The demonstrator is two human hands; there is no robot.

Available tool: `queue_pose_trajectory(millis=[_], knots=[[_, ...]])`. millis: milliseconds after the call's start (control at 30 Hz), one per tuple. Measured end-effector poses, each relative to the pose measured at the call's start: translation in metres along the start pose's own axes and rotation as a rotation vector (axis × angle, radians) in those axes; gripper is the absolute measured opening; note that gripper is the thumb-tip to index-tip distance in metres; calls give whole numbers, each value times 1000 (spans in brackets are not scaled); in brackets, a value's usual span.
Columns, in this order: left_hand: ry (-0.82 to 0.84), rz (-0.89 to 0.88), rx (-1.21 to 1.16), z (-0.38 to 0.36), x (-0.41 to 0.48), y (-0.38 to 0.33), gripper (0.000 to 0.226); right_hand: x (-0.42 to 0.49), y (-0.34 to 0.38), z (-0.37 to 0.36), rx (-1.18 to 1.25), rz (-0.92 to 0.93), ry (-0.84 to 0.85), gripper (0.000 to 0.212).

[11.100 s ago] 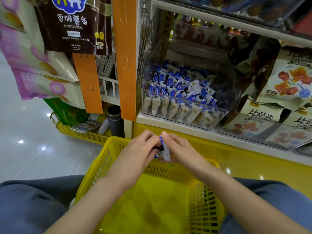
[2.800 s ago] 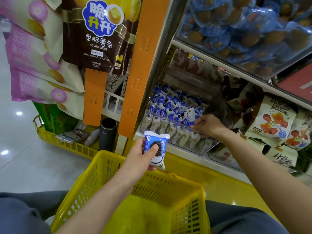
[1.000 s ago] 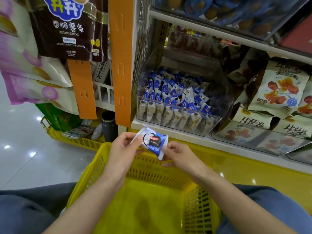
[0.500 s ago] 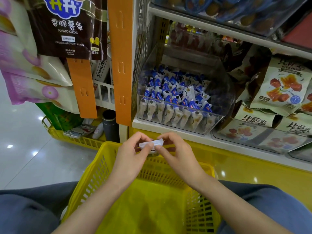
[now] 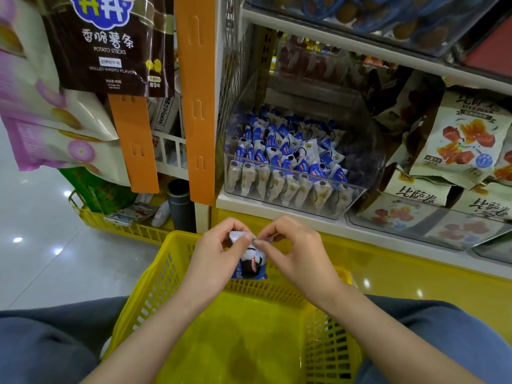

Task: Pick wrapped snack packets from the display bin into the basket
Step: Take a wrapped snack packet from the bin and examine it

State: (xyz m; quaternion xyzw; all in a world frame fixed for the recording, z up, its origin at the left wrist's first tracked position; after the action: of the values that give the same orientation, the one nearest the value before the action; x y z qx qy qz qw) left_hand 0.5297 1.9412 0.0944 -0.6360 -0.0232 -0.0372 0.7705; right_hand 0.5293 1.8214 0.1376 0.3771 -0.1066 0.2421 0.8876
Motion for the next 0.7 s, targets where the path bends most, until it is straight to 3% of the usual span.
queue_pose_trajectory(millis=[133, 233, 400, 533, 700], knots=[[0, 20, -41, -2, 1, 0, 12, 0, -2, -1, -11, 1, 5, 5], [-56, 54, -98, 2, 1, 1, 3, 1, -19, 2, 130, -170, -70, 15], [-144, 113, 2, 9, 3, 11, 20, 0, -48, 9, 407, -409, -202, 17], [-174, 155, 76, 17, 3, 21, 13, 1, -43, 12, 457, -344, -210, 20], [-124, 305, 65, 18, 5, 34, 30, 0, -18, 12, 325, -105, -177, 32]])
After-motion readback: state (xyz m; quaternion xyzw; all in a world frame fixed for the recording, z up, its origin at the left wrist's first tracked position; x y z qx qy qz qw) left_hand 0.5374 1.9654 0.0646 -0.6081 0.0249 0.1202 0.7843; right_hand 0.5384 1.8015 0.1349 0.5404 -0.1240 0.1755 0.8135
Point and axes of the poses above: each hand's wrist, its own x-axis towards the middle knuckle, its own z-axis out of the back of the hand, y = z × x, the point moved 9 cm from there along x, towards the middle knuckle, and after that the axes turned 1 degree about y, right-handed, at the moved point
